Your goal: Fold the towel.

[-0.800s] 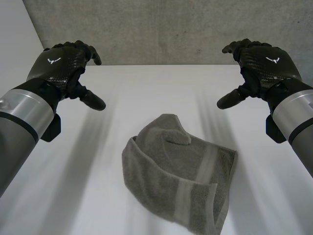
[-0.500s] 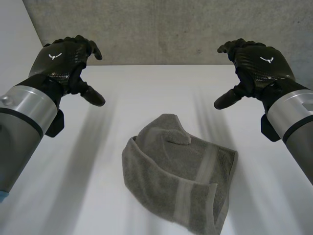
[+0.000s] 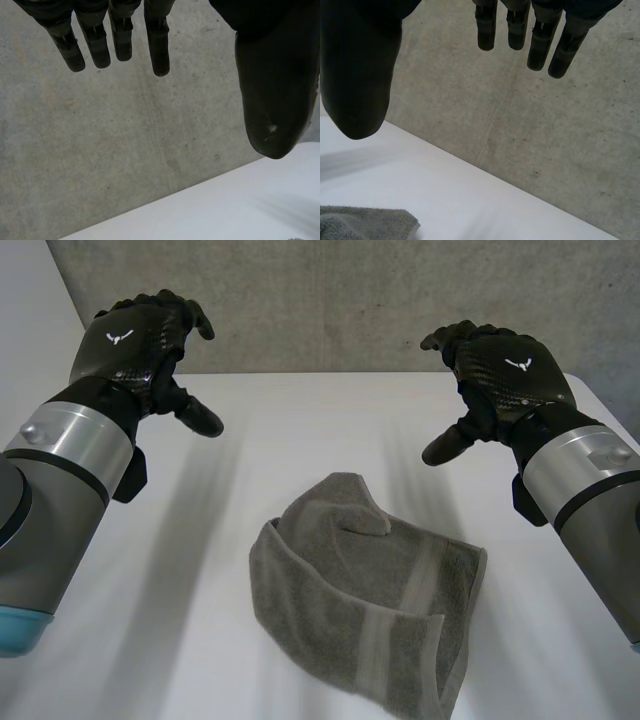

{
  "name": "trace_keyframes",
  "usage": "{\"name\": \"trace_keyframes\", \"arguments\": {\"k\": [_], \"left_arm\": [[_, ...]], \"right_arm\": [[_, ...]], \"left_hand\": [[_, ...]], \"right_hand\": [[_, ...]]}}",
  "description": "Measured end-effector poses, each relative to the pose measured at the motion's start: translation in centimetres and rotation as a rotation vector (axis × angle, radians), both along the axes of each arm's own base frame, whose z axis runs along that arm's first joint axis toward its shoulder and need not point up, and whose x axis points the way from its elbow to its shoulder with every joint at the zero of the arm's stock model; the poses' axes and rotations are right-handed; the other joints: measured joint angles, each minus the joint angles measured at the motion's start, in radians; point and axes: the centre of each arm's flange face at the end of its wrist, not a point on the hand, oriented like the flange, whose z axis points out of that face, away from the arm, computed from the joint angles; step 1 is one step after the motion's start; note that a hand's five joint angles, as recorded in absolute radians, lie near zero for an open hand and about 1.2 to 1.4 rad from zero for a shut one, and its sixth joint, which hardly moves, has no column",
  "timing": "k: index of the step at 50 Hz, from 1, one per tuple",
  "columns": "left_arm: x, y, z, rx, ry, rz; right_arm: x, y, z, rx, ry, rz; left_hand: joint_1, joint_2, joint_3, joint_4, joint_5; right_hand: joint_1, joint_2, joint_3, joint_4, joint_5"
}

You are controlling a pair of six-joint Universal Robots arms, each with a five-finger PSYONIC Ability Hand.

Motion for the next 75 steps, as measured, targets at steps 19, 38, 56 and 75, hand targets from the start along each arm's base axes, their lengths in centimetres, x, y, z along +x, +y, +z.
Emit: {"name": "trace_keyframes", "arguments": {"k": [19,38,56,75], "left_arm": [[-0.9,-0.3,0.1,-0.026,0.028,-0.008],[-2.4,-1.0,-0.9,-0.034,-0.001,-0.067],[-3.5,-1.7,-2.3,-0.028,-0.044,-0.116],[-4.3,-2.8,-4.0,-0.014,-0.086,-0.151]], "right_arm": [[0.9,-0.1,-0.3,-0.009,0.011,0.032],[1.6,-0.3,-1.0,0.018,0.037,0.057],[2.0,-0.5,-1.5,0.043,0.056,0.067],[2.3,-0.8,-2.2,0.069,0.077,0.072]], "left_hand": [[0.000,0.000,0.000,0.000,0.000],[0.014,0.014,0.015,0.010,0.013],[0.043,0.032,0.037,0.026,0.021],[0.039,0.029,0.035,0.024,-0.033]], "right_hand": [[0.014,0.013,0.018,0.016,-0.019],[0.037,0.027,0.040,0.031,0.001],[0.026,0.024,0.038,0.029,-0.022],[0.023,0.024,0.033,0.029,-0.041]]}}
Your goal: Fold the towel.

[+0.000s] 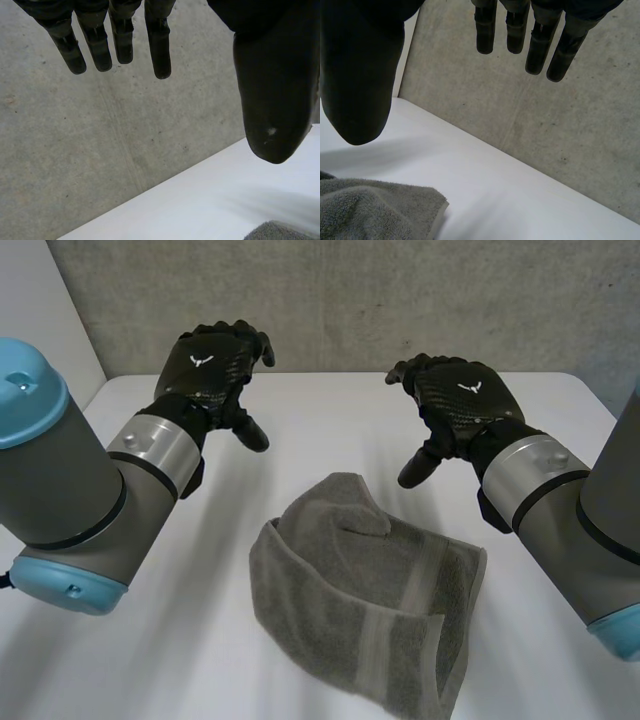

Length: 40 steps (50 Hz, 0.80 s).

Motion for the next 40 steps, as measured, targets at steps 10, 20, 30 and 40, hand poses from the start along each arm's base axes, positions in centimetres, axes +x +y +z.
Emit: {"name": "trace_keyframes", "arguments": {"k": [10,20,30,40], "left_arm": [[-0.1,-0.3,-0.4,0.003,-0.011,-0.008],[-0.2,-0.5,-0.7,0.005,-0.018,-0.013],[-0.3,-0.6,-0.9,0.005,-0.023,-0.016],[-0.3,-0.7,-1.0,0.006,-0.026,-0.018]], "right_arm": [[0.1,-0.1,-0.2,0.007,0.006,0.000],[0.1,-0.1,-0.4,0.012,0.010,0.000],[0.2,-0.2,-0.5,0.015,0.013,-0.001],[0.2,-0.2,-0.5,0.017,0.015,-0.001]], "left_hand": [[0.000,0.000,0.000,0.000,-0.015],[0.000,0.000,0.000,0.000,-0.022],[0.000,0.000,0.000,0.000,-0.023],[0.000,0.000,0.000,0.000,-0.023]], "right_hand": [[0.000,0.000,0.000,0.000,0.000],[0.000,0.000,0.000,0.000,0.000],[0.000,0.000,0.000,0.000,0.000],[0.000,0.000,0.000,0.000,0.000]]}}
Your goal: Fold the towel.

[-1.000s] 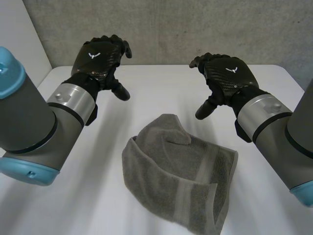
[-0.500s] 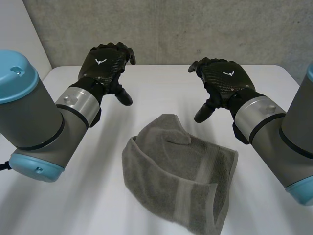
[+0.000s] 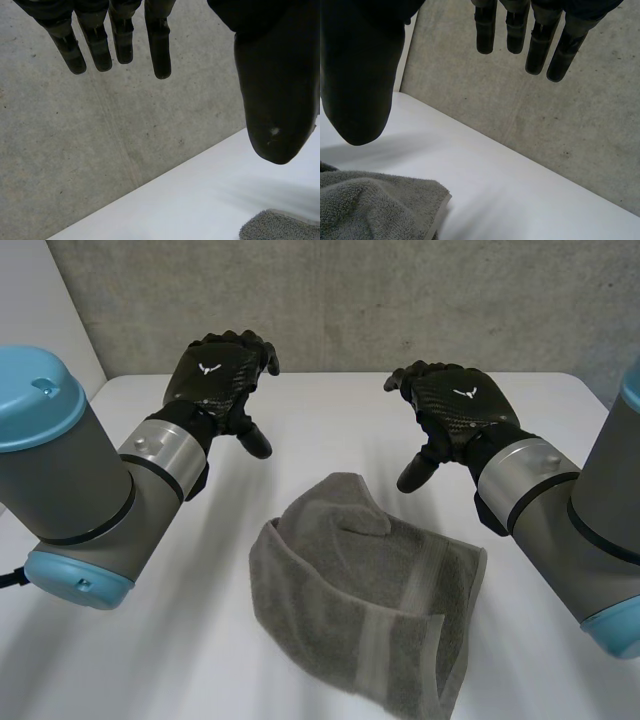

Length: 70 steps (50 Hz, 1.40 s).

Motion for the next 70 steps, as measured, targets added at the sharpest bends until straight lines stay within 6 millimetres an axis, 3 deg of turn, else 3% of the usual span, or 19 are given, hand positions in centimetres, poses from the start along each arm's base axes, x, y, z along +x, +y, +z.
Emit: {"name": "trace_keyframes", "arguments": {"k": [44,50,53,56,70], "left_arm": [[-0.04,-0.16,-0.16,-0.001,-0.004,-0.002],[-0.04,-0.12,-0.16,-0.001,-0.004,-0.003],[-0.05,-0.11,-0.16,-0.001,-0.004,-0.004],[-0.05,-0.11,-0.13,-0.001,-0.003,-0.002],[-0.09,-0.15,-0.03,-0.005,-0.010,-0.006]], "right_arm": [[0.04,-0.03,-0.20,0.005,0.006,0.000],[0.03,0.01,-0.34,0.008,0.009,0.001],[0.04,0.01,-0.37,0.008,0.010,0.001],[0.05,0.00,-0.37,0.008,0.010,0.002],[0.18,-0.16,-0.03,-0.007,0.022,0.007]], "left_hand": [[0.002,0.001,0.003,0.004,0.005],[0.122,0.111,0.122,0.134,0.144],[0.071,0.067,0.085,0.093,0.087],[-0.011,-0.017,-0.005,0.008,-0.016],[-0.011,-0.020,-0.005,0.006,-0.017]], "right_hand": [[0.000,0.000,0.000,0.000,0.000],[0.299,0.284,0.286,0.272,0.305],[0.244,0.241,0.238,0.226,0.247],[-0.018,-0.044,-0.037,-0.043,-0.034],[-0.047,-0.050,-0.049,-0.048,-0.034]]}}
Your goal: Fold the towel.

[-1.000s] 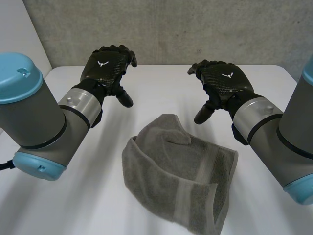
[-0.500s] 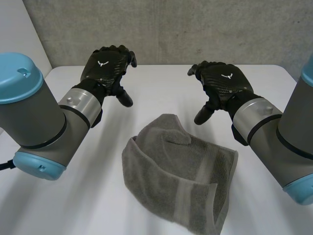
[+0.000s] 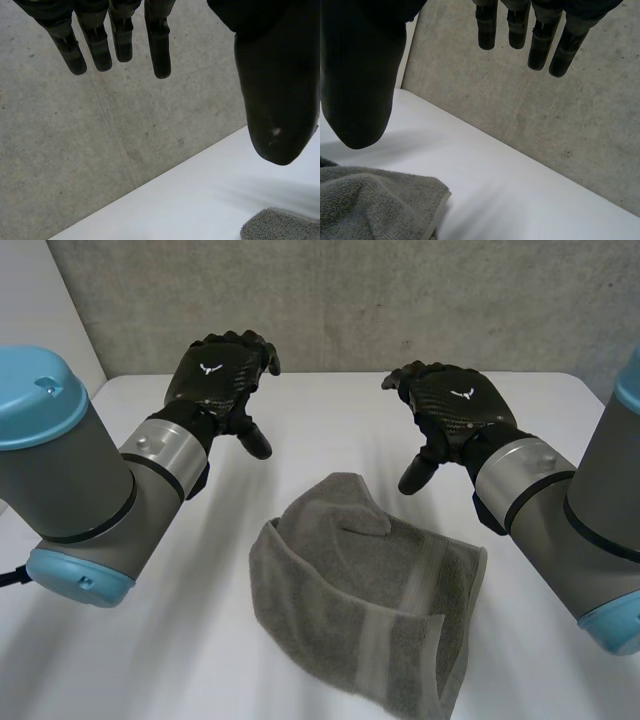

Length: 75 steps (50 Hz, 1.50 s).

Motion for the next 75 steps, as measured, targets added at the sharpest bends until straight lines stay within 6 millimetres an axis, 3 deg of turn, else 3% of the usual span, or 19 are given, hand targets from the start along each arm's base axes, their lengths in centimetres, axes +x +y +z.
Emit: {"name": "trace_keyframes", "arguments": {"k": [7,11,23,29,35,40,49,51,54,58,63,65,66,69,72,75], "left_arm": [[0.0,0.0,-0.1,-0.022,-0.110,-0.067],[0.6,-0.2,-1.1,-0.031,-0.234,-0.136],[2.4,0.0,-6.9,0.123,-0.443,-0.302],[2.4,0.5,-9.4,0.187,-0.475,-0.326],[2.2,1.1,-11.2,0.202,-0.524,-0.355],[2.0,1.3,-11.8,0.195,-0.553,-0.371],[1.9,1.5,-12.3,0.202,-0.565,-0.381],[1.8,1.3,-12.1,0.191,-0.563,-0.379],[1.5,0.7,-11.5,0.161,-0.557,-0.367],[0.8,-1.6,-8.9,0.064,-0.524,-0.312],[0.2,-6.1,-1.5,-0.093,-0.372,-0.110],[0.4,-7.5,2.5,-0.153,-0.262,-0.013],[0.4,-7.7,3.4,-0.165,-0.238,0.005],[1.2,-8.1,8.9,-0.237,-0.069,0.099],[2.0,-7.5,12.1,-0.272,0.033,0.134],[2.7,-6.7,13.1,-0.267,0.075,0.143]], "right_arm": [[-0.7,0.0,0.8,-0.014,0.112,0.004],[-1.8,0.4,0.1,0.032,0.191,0.000],[-4.1,5.3,-8.1,0.336,0.387,0.071],[-4.0,7.1,-10.3,0.366,0.408,0.109],[-3.7,7.7,-11.6,0.383,0.411,0.125],[-3.6,8.0,-12.4,0.408,0.419,0.135],[-3.0,7.6,-12.1,0.392,0.410,0.152],[-2.5,7.0,-11.3,0.361,0.391,0.159],[-1.8,6.0,-10.1,0.312,0.362,0.169],[-0.1,3.6,-6.5,0.175,0.288,0.195],[2.5,-0.4,1.2,-0.133,0.150,0.205],[3.4,-1.8,5.6,-0.307,0.075,0.197],[3.6,-2.0,6.4,-0.342,0.060,0.195],[4.1,-2.8,11.8,-0.573,-0.042,0.179],[4.3,-2.8,14.8,-0.720,-0.106,0.178],[4.5,-2.6,15.8,-0.795,-0.130,0.206]], "left_hand": [[0.000,0.000,0.000,0.000,0.002],[0.012,0.017,0.010,0.012,0.045],[0.069,0.066,0.059,0.063,0.101],[0.069,0.066,0.059,0.063,0.101],[0.114,0.112,0.103,0.105,0.141],[0.351,0.367,0.359,0.363,0.379],[0.875,0.888,0.864,0.889,0.913],[0.984,1.018,1.007,1.033,1.029],[0.992,1.051,1.046,1.073,1.045],[0.997,1.053,1.050,1.074,1.045],[1.002,1.055,1.062,1.079,1.045],[1.003,1.055,1.062,1.079,1.050],[1.003,1.055,1.062,1.079,1.052],[1.005,1.058,1.065,1.079,1.055],[1.005,1.062,1.065,1.079,1.060],[1.005,1.065,1.067,1.079,1.062]], "right_hand": [[0.000,0.000,0.000,0.000,0.000],[0.000,0.000,0.000,0.000,0.000],[0.000,0.000,0.000,0.000,0.000],[0.027,0.015,0.016,0.013,0.019],[0.212,0.204,0.207,0.195,0.218],[0.387,0.376,0.374,0.353,0.371],[1.059,1.041,1.032,1.028,1.058],[1.083,1.067,1.086,1.079,1.095],[1.083,1.067,1.087,1.082,1.095],[1.086,1.067,1.087,1.083,1.095],[1.087,1.067,1.087,1.089,1.095],[1.088,1.067,1.087,1.090,1.095],[1.088,1.067,1.087,1.090,1.095],[1.088,1.067,1.088,1.090,1.095],[1.088,1.067,1.088,1.090,1.095],[1.091,1.067,1.088,1.091,1.095]]}}
